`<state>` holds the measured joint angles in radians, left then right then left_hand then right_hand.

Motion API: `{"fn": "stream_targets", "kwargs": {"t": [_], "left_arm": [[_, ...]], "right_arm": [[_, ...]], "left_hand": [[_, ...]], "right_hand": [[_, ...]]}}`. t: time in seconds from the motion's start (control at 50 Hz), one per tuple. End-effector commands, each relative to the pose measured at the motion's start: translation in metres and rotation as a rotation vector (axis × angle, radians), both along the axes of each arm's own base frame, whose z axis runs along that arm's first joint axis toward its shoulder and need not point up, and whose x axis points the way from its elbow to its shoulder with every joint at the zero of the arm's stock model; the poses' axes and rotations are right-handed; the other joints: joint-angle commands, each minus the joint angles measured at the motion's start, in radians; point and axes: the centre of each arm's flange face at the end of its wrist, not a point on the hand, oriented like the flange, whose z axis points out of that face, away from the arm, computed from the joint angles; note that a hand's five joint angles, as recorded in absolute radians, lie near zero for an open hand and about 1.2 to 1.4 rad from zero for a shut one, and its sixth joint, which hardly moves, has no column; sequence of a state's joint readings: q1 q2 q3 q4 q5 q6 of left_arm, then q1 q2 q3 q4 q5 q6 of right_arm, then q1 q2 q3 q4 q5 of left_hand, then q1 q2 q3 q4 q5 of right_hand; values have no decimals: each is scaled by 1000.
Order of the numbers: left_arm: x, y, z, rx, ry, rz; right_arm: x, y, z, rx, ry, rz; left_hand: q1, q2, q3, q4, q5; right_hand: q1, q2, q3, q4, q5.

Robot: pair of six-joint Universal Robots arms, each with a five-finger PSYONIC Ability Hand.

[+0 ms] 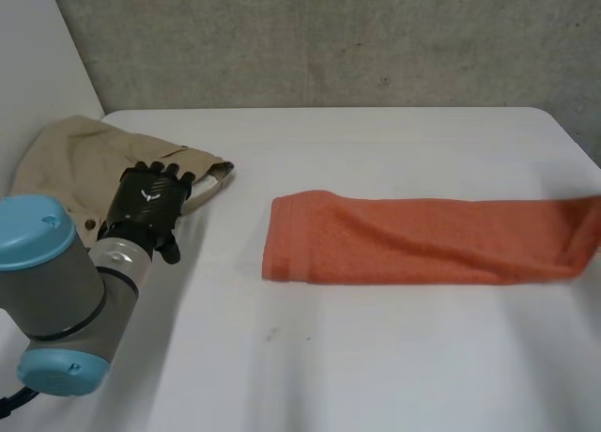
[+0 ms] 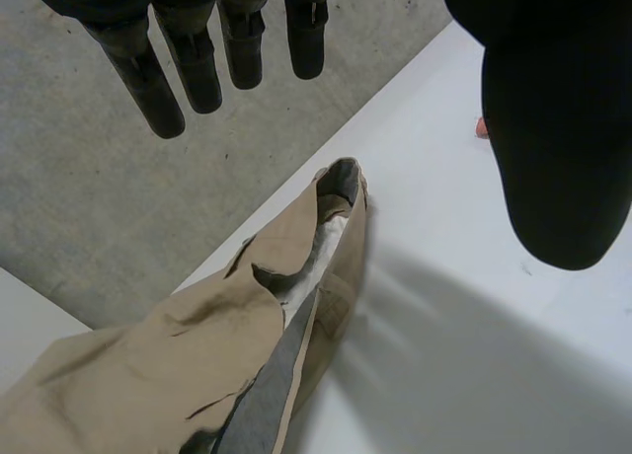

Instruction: Fold the laundry.

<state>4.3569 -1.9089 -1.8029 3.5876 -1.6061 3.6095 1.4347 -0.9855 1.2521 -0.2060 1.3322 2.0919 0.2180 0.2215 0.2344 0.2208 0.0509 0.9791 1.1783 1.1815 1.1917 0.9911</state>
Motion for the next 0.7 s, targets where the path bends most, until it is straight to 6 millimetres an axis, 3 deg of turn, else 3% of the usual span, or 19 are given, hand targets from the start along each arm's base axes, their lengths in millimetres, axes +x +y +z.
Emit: {"fn": "stream_targets", "kwargs": {"t": [0.02, 0.06, 0.08, 0.12, 0.14, 0.2, 0.22, 0.32, 0.36, 0.4, 0.44, 0.5, 0.52, 0.58, 0.6, 0.66, 0.7], "left_arm": [[1, 1, 3, -6, 2, 3], [1, 1, 3, -7, 3, 3], [1, 1, 3, -6, 2, 3], [2, 1, 3, -6, 2, 3], [2, 2, 3, -6, 2, 3], [2, 3, 2, -1, 1, 0], [1, 4, 2, -3, 1, -2], [-1, 6, 1, 0, 1, -13], [-4, 6, 1, -2, 0, -22], [-6, 7, 0, -2, -2, -30], [-11, 7, 4, -17, 2, -42], [-23, 7, 16, -60, 22, -74], [-27, 7, 19, -72, 27, -83], [-47, 12, 30, -109, 53, -138], [-52, 13, 32, -119, 58, -152], [-75, 19, 36, -141, 72, -213], [-87, 23, 35, -143, 75, -244]], "right_arm": [[133, 52, 16, -55, 3, 388], [166, 72, 14, -54, 4, 502], [196, 93, 10, -52, 5, 610], [221, 113, 4, -45, 8, 705], [242, 133, -2, -37, 16, 788], [268, 160, -18, -11, 31, 892], [283, 177, -30, 11, 41, 951], [308, 214, -67, 91, 81, 1045], [309, 216, -73, 107, 90, 1044], [307, 215, -71, 126, 79, 1021], [304, 212, -64, 142, 41, 973], [298, 204, -45, 161, -60, 893], [286, 192, -29, 186, -169, 820], [257, 166, -7, 230, -375, 671], [237, 155, 3, 263, -501, 598], [213, 150, 6, 333, -654, 512], [190, 146, -3, 389, -719, 427]], "left_hand": [[-31, -34, -47, -34, -38], [-31, -34, -47, -34, -38], [-31, -34, -47, -34, -38], [-31, -34, -47, -34, -38], [-31, -34, -47, -34, -38], [-28, -31, -44, -31, -35], [-28, -31, -44, -31, -35], [-31, -34, -47, -34, -38], [-28, -31, -44, -31, -35], [-31, -34, -47, -34, -38], [-28, -31, -44, -31, -35], [-28, -31, -44, -31, -35], [-28, -31, -44, -31, -35], [-28, -31, -44, -31, -35], [-28, -31, -44, -31, -35], [-28, -31, -44, -31, -35], [-28, -31, -44, -31, -35]], "right_hand": [[417, 218, 215, 205, 231], [417, 218, 215, 205, 231], [417, 218, 215, 205, 231], [417, 218, 215, 205, 231], [417, 218, 215, 205, 231], [417, 218, 215, 205, 231], [417, 218, 215, 205, 231], [417, 218, 215, 205, 231], [417, 218, 215, 205, 231], [-350, -550, -553, -563, -537], [-805, -1004, -1007, -1017, -991], [-805, -1004, -1007, -1017, -991], [-805, -1004, -1007, -1017, -991], [-805, -1004, -1007, -1017, -991], [-805, -1004, -1007, -1017, -991], [-805, -1004, -1007, -1017, -991], [-805, -1004, -1007, -1017, -991]]}}
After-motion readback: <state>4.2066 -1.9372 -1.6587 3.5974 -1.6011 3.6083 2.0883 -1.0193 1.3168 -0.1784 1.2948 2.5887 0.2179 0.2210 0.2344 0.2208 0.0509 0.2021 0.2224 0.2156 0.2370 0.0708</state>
